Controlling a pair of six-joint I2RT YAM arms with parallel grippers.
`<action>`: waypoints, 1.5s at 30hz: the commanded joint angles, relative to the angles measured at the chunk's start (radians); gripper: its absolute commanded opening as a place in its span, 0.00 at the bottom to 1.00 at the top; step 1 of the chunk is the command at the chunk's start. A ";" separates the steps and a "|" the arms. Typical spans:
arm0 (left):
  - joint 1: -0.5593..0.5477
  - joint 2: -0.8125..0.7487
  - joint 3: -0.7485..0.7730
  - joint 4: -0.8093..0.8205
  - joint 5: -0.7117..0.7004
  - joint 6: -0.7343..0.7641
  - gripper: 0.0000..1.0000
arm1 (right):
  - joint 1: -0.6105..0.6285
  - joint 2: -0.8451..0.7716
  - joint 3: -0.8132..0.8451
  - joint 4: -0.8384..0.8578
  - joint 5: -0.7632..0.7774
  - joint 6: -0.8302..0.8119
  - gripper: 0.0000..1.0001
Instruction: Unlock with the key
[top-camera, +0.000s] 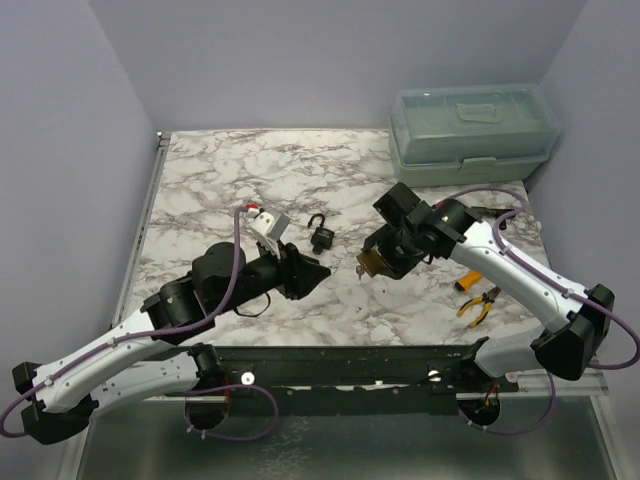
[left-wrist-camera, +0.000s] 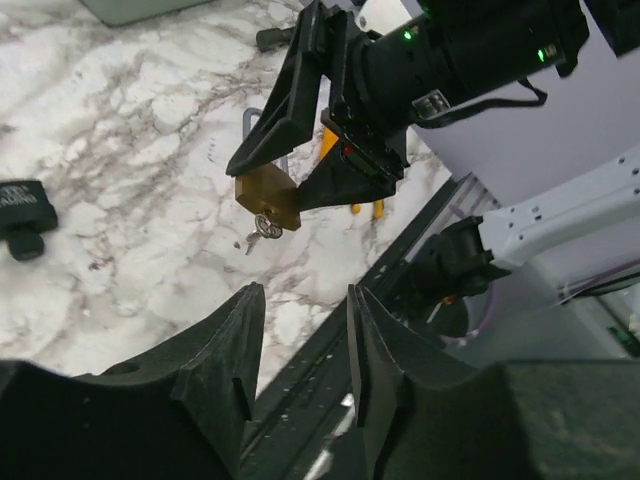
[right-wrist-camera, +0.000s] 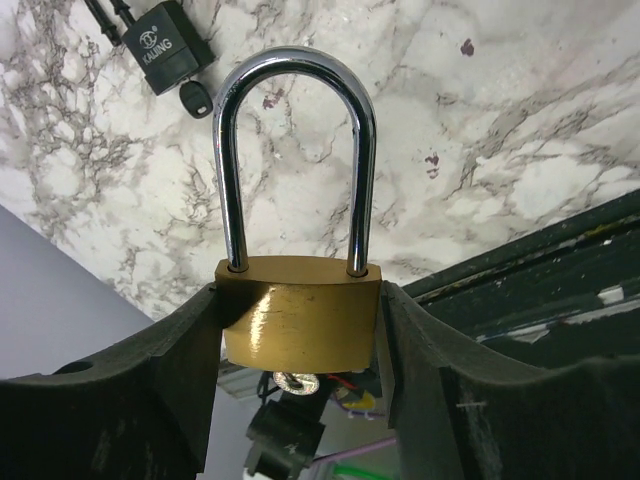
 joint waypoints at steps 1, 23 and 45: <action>-0.003 0.035 -0.016 0.021 -0.061 -0.337 0.42 | 0.006 -0.080 -0.039 0.133 0.080 -0.192 0.00; -0.003 0.015 -0.321 0.473 -0.180 -0.560 0.64 | 0.008 -0.101 -0.015 0.370 -0.107 -0.624 0.00; -0.002 0.208 -0.310 0.664 -0.281 -0.514 0.52 | 0.037 -0.090 0.018 0.392 -0.187 -0.643 0.00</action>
